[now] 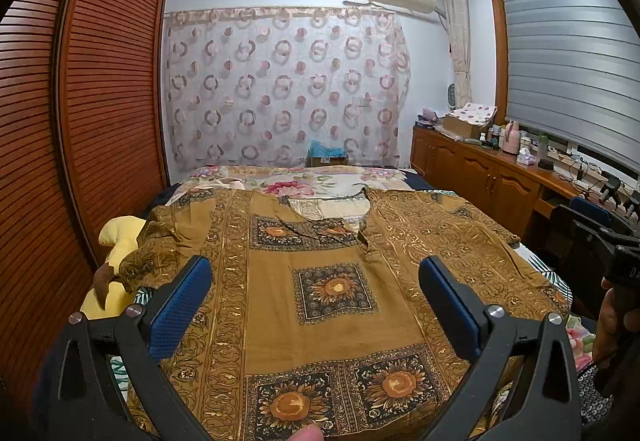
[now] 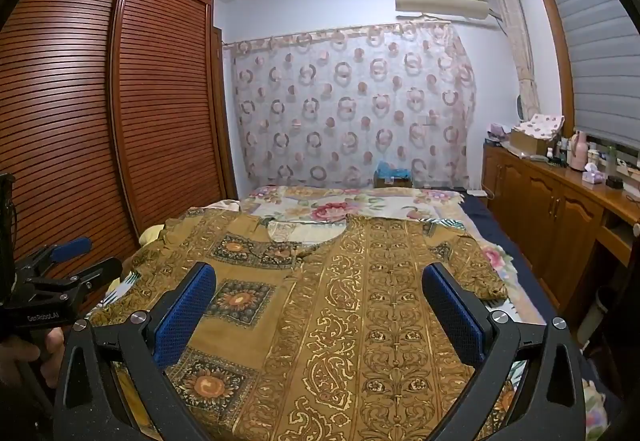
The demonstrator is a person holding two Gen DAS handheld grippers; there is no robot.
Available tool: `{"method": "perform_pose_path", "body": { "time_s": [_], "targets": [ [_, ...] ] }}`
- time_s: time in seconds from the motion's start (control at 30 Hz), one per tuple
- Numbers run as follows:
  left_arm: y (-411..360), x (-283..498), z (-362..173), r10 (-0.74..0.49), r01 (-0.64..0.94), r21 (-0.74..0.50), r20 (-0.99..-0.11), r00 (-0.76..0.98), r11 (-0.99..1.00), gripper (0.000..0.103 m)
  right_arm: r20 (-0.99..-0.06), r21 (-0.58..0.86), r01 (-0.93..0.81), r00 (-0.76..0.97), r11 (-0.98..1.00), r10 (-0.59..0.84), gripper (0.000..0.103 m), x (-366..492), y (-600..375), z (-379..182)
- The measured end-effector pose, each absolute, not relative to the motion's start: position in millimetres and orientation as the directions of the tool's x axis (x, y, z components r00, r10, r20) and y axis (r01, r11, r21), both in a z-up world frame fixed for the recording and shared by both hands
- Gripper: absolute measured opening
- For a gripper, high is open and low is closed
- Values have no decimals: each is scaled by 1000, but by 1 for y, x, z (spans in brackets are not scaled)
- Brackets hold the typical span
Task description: Fold small clothes
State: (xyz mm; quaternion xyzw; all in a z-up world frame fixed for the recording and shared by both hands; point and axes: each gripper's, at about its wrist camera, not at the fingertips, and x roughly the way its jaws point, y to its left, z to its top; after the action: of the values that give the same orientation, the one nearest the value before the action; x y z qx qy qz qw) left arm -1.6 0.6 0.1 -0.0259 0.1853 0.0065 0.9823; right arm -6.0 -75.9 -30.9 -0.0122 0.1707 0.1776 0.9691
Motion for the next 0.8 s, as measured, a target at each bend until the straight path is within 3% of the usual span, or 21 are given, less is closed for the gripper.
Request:
{"method": "perform_pose_path", "body": {
  "time_s": [0.8],
  "targets": [
    [2, 3, 5, 12, -28, -40, -362, 932, 999, 103, -342, 42, -349, 876, 936, 341, 103, -6, -75, -31]
  ]
}}
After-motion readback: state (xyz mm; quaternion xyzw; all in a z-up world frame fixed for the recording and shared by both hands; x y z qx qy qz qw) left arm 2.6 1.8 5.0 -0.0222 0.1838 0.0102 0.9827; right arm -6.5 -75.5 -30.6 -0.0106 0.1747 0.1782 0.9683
